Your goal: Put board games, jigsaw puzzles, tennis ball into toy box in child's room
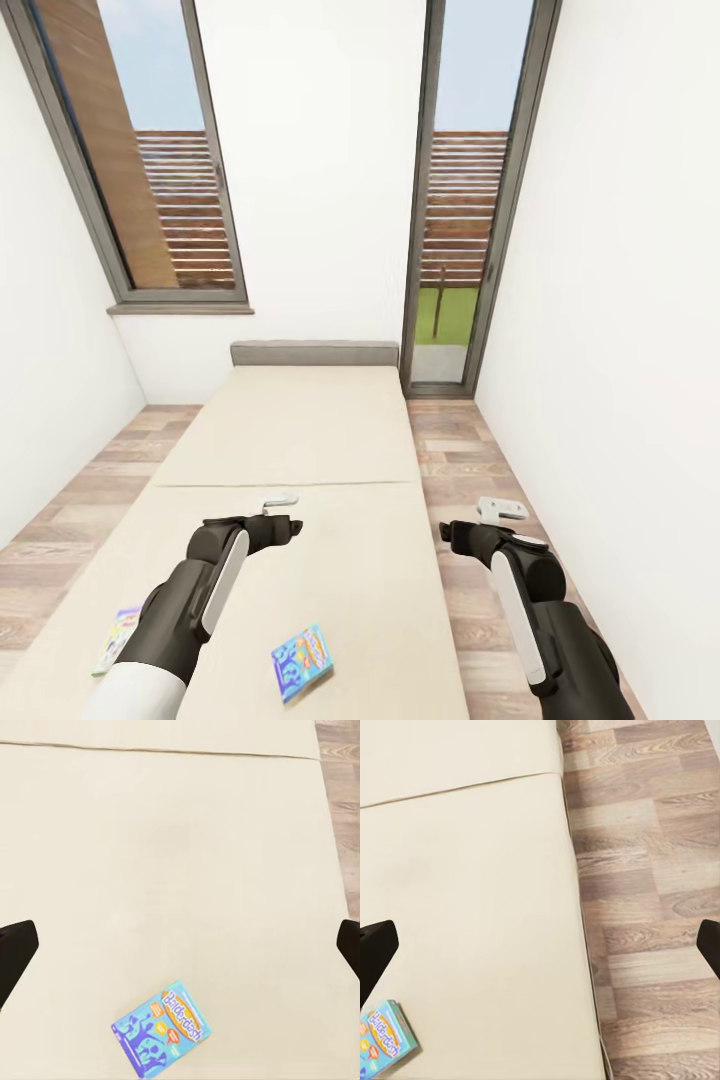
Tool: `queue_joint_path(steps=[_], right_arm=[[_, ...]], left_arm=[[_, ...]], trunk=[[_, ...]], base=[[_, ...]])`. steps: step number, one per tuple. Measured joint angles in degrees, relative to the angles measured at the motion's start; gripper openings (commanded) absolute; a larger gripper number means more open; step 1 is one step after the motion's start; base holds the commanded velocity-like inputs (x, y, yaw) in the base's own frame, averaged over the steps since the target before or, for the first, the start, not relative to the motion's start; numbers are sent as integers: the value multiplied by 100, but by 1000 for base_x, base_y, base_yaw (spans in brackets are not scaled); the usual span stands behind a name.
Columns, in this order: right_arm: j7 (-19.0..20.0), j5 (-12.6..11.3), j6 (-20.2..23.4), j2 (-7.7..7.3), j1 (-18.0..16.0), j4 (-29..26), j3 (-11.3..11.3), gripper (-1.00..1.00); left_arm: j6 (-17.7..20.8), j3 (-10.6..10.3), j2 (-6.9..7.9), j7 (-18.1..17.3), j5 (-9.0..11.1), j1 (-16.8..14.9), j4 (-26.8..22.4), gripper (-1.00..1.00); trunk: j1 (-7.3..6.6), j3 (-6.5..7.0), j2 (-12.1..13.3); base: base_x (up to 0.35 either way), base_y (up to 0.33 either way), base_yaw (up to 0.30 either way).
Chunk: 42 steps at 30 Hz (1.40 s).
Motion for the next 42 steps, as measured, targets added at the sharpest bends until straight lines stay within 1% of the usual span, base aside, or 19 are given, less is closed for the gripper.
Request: queue_joint_path(steps=[3, 5, 7, 21, 25, 27, 31, 32, 36, 37, 42], right_arm=[[-1, 0, 0, 4, 0, 0, 14, 100], [2, -10, 0, -3, 0, 4, 77, 100], [2, -7, 0, -4, 0, 5, 89, 100], [4, -1, 0, -15, 0, 5, 100, 100], [3, -1, 0, -14, 0, 3, 100, 100], [2, -1, 0, -14, 0, 2, 100, 100], [2, 0, 0, -11, 0, 2, 100, 100], [2, 0, 3, -9, 0, 1, 99, 100], [3, 0, 15, -12, 0, 0, 91, 100], [3, 0, 24, -13, 0, 0, 88, 100], [2, -1, 52, -14, 0, -2, 89, 100]], left_arm=[[0, 2, 0, 0, 5, 0, -1, 100], [0, 3, 0, 0, 2, 0, -1, 100], [0, 3, 0, 0, 1, 0, -1, 100], [-13, -23, 0, -4, 7, 0, 4, 100], [-7, -29, -3, -1, 6, -2, 78, 100], [-13, -30, -17, 3, 1, -10, 237, 100], [-139, -20, -105, 65, -21, -146, 804, 100], [-289, -15, -143, 125, -28, -272, 1113, 100], [-716, -2, -190, 302, -29, -586, 1902, 100], [-965, 5, -202, 404, -23, -760, 2360, 100], [-1644, 23, -217, 566, -8, -1244, 3528, 100]], trunk=[[1, 0, 0], [2, 0, 1], [2, 0, 0], [2, 0, 0], [2, 0, 0], [2, 0, 0], [2, 0, 1], [2, 0, 1], [2, 0, 1], [2, 0, 1], [2, 0, 1]], base=[[88, -1, 0], [14, 0, 0], [7, 0, 0], [1, 0, 0], [0, 0, 0], [0, 0, 0], [0, 0, 0], [0, 0, 0], [0, 0, 0], [0, 0, 0], [0, 0, 0]])
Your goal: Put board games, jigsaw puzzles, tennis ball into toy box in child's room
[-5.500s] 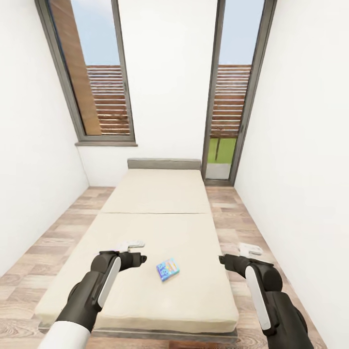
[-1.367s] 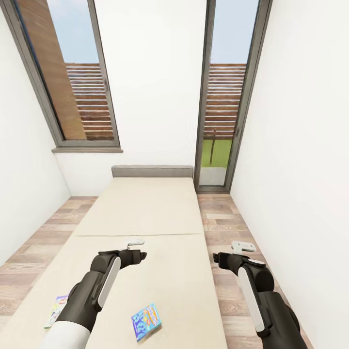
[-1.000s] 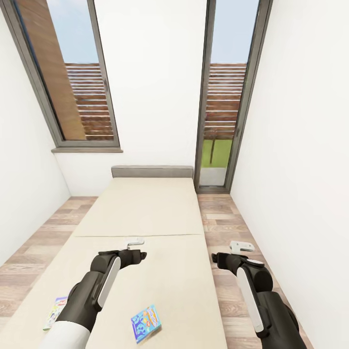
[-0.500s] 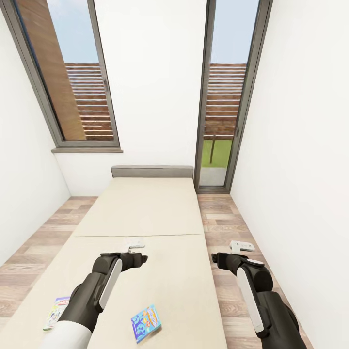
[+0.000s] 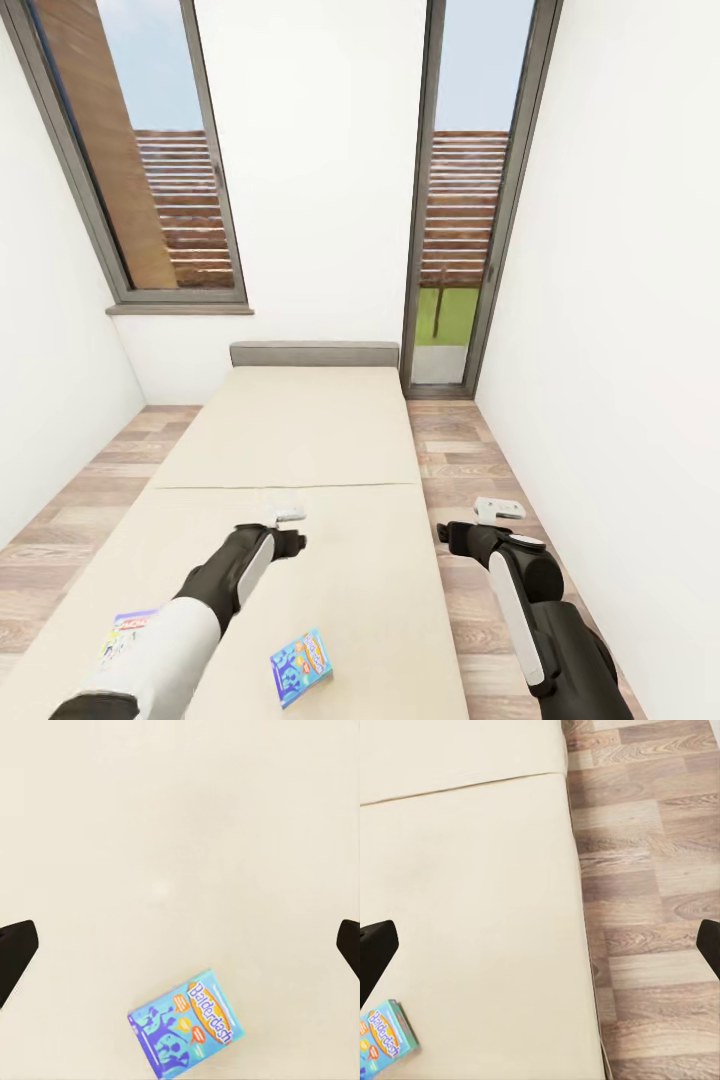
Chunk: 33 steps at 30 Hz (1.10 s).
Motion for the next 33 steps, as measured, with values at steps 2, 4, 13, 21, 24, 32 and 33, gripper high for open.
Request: queue_joint_path(steps=[2, 4, 13, 21, 24, 32, 33], right_arm=[[3, 0, 7, -5, 0, -3, 7, 100], [8, 0, 9, -10, 0, -7, 14, 100], [19, -21, -18, -16, 0, -40, 78, 100], [12, -59, 40, -17, 0, -60, 113, 100], [10, -64, 45, -14, 0, -55, 109, 100], [9, -64, 45, -17, 0, -32, 96, 100], [9, -65, 45, -17, 0, -26, 94, 100]], left_arm=[[-324, 7, -3, 42, 4, -230, 489, 100], [-464, 9, -3, 57, 6, -323, 686, 100], [-715, 18, -3, 82, 8, -478, 1013, 100], [-738, 20, -11, 84, 1, -488, 1035, 100], [-739, 20, -13, 84, 0, -489, 1036, 100], [-750, 20, -26, 84, -1, -489, 1037, 100], [-751, 20, -28, 84, -1, -489, 1037, 100]], trunk=[[0, 0, 0], [0, 0, 0], [0, 0, 0], [0, -28, 0], [0, -52, 0], [0, -126, 0], [0, -135, 0]], base=[[0, 0, 0], [0, 0, 0], [0, 0, 0], [0, 0, 0], [0, 0, 0], [0, 0, 0], [0, 0, 0]])
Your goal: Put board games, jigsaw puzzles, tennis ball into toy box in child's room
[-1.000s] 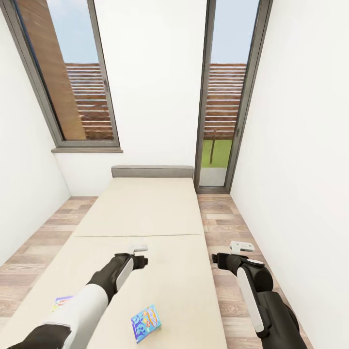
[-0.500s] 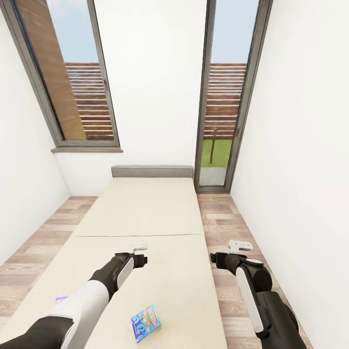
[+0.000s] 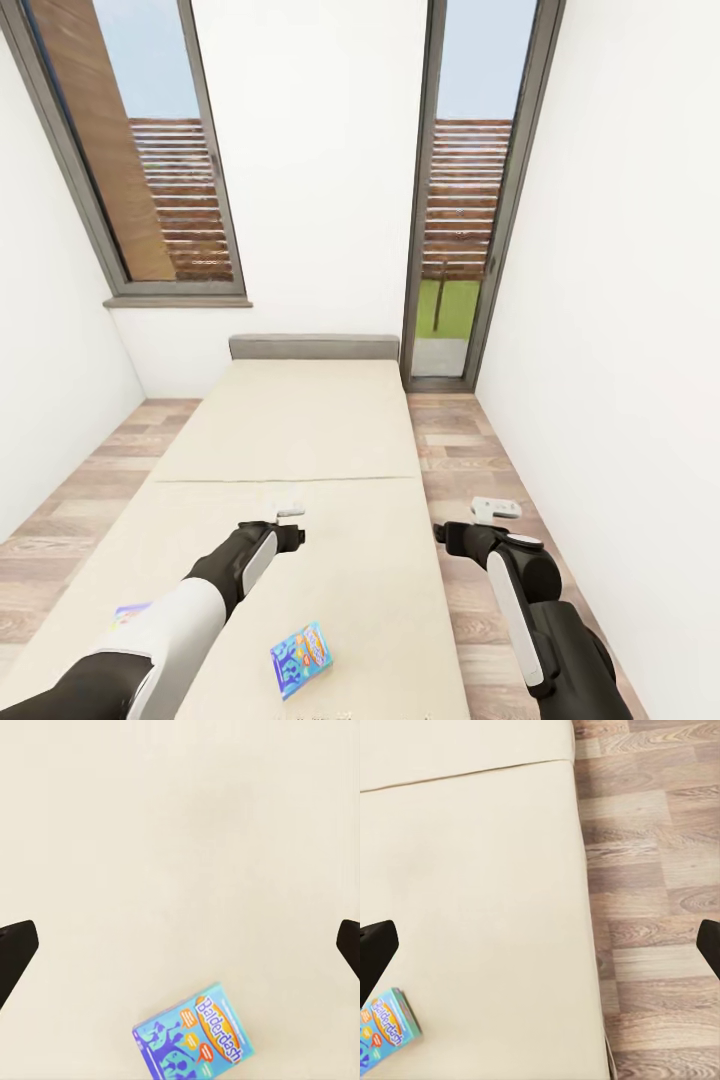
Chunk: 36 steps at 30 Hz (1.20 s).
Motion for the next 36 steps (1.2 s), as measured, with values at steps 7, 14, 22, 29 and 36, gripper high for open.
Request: queue_joint_path(steps=[7, 14, 22, 29, 36], right_arm=[[0, 1, 0, -1, -5, 11, -4, 100], [0, 3, 0, -1, -5, 18, -4, 100], [0, 1, 0, -7, -6, 21, -11, 100], [0, 3, 13, -3, -5, 26, -2, 100], [0, -9, 32, -8, -1, 13, 9, 100]], left_arm=[[-6, 0, -3, 0, 0, 0, 0, 100], [-7, 0, -3, 0, 0, 0, 0, 100], [-7, 0, -3, 0, 0, 0, 0, 100], [-7, -6, -3, 0, 0, 0, 0, 100], [-10, -15, -53, -1, -7, 0, 0, 100]], trunk=[[0, -66, 0], [0, -132, 0], [0, -208, 0], [0, -274, -1], [0, -340, -1]], base=[[0, 0, 0], [0, 0, 0], [0, 0, 0], [0, 0, 0], [0, 0, 0]])
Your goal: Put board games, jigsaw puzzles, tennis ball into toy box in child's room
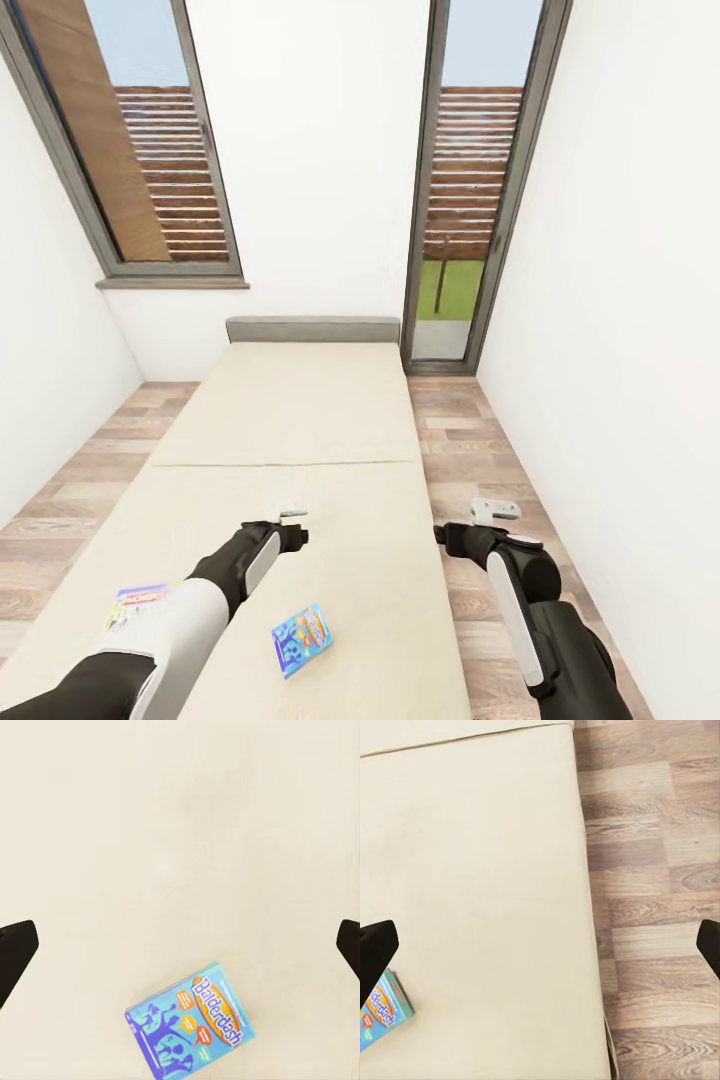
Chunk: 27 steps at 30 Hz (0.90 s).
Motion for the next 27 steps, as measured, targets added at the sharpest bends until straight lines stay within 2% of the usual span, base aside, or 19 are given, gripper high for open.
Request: queue_joint_path(steps=[6, 14, 17, 20, 22, 24, 25, 27], right_arm=[[7, -4, 56, -2, -1, -51, -21, 100], [29, -10, 363, 7, -8, -103, -17, 100], [145, -13, 398, 7, -8, -112, -24, 100], [427, -17, 419, 1, -17, -118, -42, 100], [749, -45, 437, -7, -39, -131, -59, 100], [1231, -91, 483, -26, -54, -145, -99, 100], [1665, -91, 534, -57, -60, -156, -149, 100], [2140, -82, 590, -98, -63, -179, -202, 100]], left_arm=[[-1, -6, -17, -1, 3, 0, -23, 100], [3, 2, -13, 0, 1, 0, -153, 100], [3, 0, -18, 0, 1, 0, -167, 100], [3, -1, -22, 0, 4, 0, -172, 100], [3, -1, -26, 0, 5, 0, -174, 100], [3, -1, -27, 0, 6, 0, -177, 100], [3, -4, -25, 0, 6, 0, -180, 100], [3, -5, -23, 0, 7, 0, -181, 100]], trunk=[[0, -57, 0], [0, -132, 0], [0, -160, 0], [0, -189, 0], [0, -208, 0], [0, -226, 0], [0, -236, 0], [0, -255, -1]], base=[[0, 0, 0], [0, 0, 0], [0, 0, 0], [0, 0, 0], [0, 0, 0], [0, 0, 0], [0, 0, 0], [0, 0, 0]])
